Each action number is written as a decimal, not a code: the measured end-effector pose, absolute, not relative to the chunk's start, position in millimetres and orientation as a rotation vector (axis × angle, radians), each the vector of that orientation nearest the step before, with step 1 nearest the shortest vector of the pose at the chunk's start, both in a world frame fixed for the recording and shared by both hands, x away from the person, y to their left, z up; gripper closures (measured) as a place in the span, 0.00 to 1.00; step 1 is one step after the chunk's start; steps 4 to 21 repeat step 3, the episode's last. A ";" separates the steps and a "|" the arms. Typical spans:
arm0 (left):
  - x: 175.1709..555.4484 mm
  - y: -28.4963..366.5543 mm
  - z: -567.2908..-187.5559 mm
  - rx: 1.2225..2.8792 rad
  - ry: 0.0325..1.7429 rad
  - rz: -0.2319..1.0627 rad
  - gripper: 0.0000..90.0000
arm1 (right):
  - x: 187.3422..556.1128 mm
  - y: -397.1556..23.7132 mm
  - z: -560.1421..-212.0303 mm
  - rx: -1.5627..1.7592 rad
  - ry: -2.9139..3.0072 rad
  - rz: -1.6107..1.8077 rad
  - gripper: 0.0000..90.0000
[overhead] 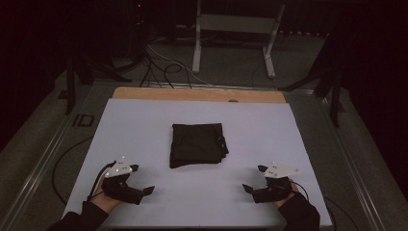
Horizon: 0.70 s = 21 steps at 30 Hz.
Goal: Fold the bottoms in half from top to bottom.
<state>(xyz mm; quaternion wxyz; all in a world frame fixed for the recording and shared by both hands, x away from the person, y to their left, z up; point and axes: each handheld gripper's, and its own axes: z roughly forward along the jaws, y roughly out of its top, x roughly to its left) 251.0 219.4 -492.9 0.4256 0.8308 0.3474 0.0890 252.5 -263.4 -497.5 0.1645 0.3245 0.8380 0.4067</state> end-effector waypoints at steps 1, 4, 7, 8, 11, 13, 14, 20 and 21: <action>250.8 219.1 -492.8 2.076 0.869 0.224 0.00 | 252.5 -263.1 -497.7 0.929 2.391 1.163 0.11; 250.6 218.6 -492.4 2.070 0.866 0.218 0.00 | 252.4 -263.0 -497.3 0.923 2.391 1.164 0.11; 250.6 218.6 -492.4 2.070 0.866 0.218 0.00 | 252.4 -263.0 -497.3 0.923 2.391 1.164 0.11; 250.6 218.6 -492.4 2.070 0.866 0.218 0.00 | 252.4 -263.0 -497.3 0.923 2.391 1.164 0.11; 250.6 218.6 -492.4 2.070 0.866 0.218 0.00 | 252.4 -263.0 -497.3 0.923 2.391 1.164 0.11; 250.6 218.6 -492.4 2.070 0.866 0.218 0.00 | 252.4 -263.0 -497.3 0.923 2.391 1.164 0.11; 250.6 218.6 -492.4 2.070 0.866 0.218 0.00 | 252.4 -263.0 -497.3 0.923 2.391 1.164 0.11; 250.6 218.6 -492.4 2.070 0.866 0.218 0.00 | 252.4 -263.0 -497.3 0.923 2.391 1.164 0.11; 250.6 218.6 -492.4 2.070 0.866 0.218 0.00 | 252.4 -263.0 -497.3 0.923 2.391 1.164 0.11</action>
